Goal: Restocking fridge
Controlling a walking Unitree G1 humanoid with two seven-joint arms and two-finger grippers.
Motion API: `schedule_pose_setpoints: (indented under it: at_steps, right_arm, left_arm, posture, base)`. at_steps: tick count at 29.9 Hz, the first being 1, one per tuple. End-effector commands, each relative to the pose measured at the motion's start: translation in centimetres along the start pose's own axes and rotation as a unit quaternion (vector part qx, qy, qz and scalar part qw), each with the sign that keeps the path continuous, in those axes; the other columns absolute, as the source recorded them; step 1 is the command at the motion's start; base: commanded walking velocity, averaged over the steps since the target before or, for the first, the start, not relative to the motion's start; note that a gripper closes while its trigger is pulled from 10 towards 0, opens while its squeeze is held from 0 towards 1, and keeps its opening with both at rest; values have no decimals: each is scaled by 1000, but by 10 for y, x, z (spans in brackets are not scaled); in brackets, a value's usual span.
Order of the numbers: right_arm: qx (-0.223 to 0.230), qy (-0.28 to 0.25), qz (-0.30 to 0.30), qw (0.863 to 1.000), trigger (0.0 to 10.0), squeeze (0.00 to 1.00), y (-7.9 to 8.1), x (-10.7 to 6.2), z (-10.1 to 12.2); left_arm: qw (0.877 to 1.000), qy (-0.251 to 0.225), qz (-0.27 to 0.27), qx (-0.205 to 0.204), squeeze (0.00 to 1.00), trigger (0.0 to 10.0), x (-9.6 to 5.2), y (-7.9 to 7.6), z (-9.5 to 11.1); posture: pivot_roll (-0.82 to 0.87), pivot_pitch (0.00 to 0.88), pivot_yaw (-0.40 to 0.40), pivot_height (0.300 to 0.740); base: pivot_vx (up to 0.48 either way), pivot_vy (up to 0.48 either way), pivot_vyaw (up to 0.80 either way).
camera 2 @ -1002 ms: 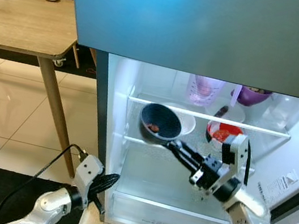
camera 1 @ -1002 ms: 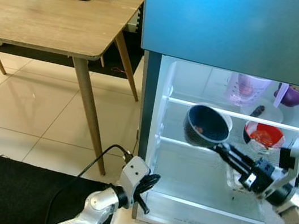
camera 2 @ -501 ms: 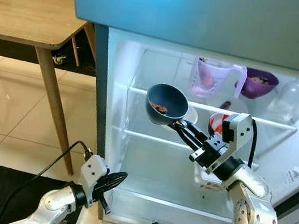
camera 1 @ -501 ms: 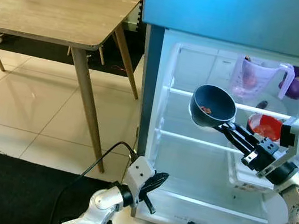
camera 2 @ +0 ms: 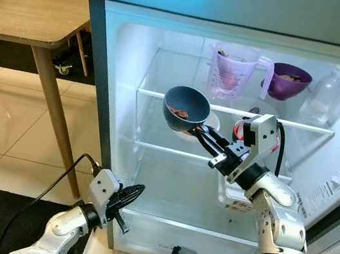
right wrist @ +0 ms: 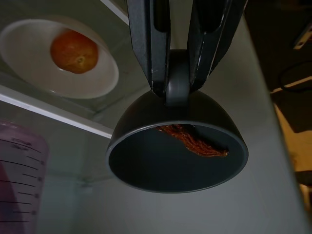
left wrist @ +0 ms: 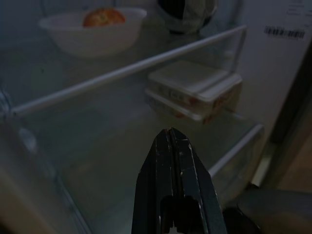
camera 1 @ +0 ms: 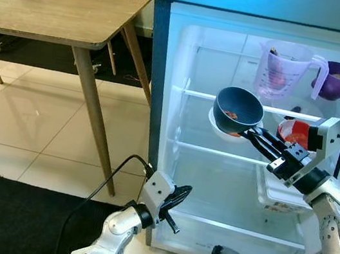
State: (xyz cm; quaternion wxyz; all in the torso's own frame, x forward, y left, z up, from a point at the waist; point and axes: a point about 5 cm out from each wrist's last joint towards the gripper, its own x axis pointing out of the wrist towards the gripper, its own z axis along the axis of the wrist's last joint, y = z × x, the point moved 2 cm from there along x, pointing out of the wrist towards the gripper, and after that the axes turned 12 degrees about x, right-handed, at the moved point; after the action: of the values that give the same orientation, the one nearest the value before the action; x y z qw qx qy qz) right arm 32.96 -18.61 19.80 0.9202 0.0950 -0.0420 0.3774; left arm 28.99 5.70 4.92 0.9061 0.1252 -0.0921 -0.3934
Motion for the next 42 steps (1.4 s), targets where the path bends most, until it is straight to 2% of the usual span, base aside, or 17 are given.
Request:
schedule_pose_setpoints:
  at_steps: [1,7,11,13,14,16,19,23,24,29,38,42]
  right_arm:
    - [-6,-18,9,1000,10000,0,2,3,7]
    - [-14,-23,13,1000,10000,0,3,15,16]
    - [-29,-26,24,999,10000,0,6,35,29]
    - [-32,-27,22,999,10000,0,6,38,32]
    - [-40,-26,16,999,10000,0,5,44,36]
    - [-40,-26,16,999,10000,0,5,44,36]
    - [-50,-13,-6,999,10000,0,0,57,40]
    - [-51,-8,-9,999,10000,0,0,61,40]
    - [-52,-4,-16,999,10000,0,0,67,42]
    - [-48,2,-33,998,10000,0,-3,77,44]
    - [-43,16,-94,995,10000,0,-16,91,48]
    - [-40,14,-143,989,10000,0,-26,97,56]
  left_arm:
    - [1000,-14,7,-3,0,10000,3,-3,4]
    - [1000,-17,16,-4,0,10000,4,-2,6]
    - [999,-24,48,6,0,10000,5,7,10]
    - [998,-26,56,9,0,10000,5,10,11]
    - [996,-32,81,19,0,10000,5,17,15]
    - [996,-32,81,19,0,10000,5,17,15]
    - [991,-64,105,44,0,10000,11,21,32]
    - [990,-79,107,48,0,10000,15,21,39]
    - [988,-96,112,48,0,10000,20,22,47]
    - [985,-115,117,49,0,10000,25,23,58]
    - [987,-97,124,41,0,10000,20,21,50]
    - [987,-92,125,39,0,10000,19,20,49]
  posture:
    - [-87,0,12,470]
    - [-87,0,11,470]
    - [-85,0,12,470]
    - [-85,0,12,470]
    - [-85,0,12,470]
    - [-85,0,12,470]
    - [-82,0,8,470]
    - [-82,0,8,470]
    - [-82,0,8,470]
    - [-85,0,9,470]
    - [-83,0,13,470]
    - [-80,0,11,470]
  base:
    - [0,0,0]
    - [0,0,0]
    - [0,0,0]
    - [0,0,0]
    - [0,0,0]
    - [0,0,0]
    - [0,0,0]
    - [0,0,0]
    - [0,0,0]
    - [0,0,0]
    - [0,0,0]
    - [0,0,0]
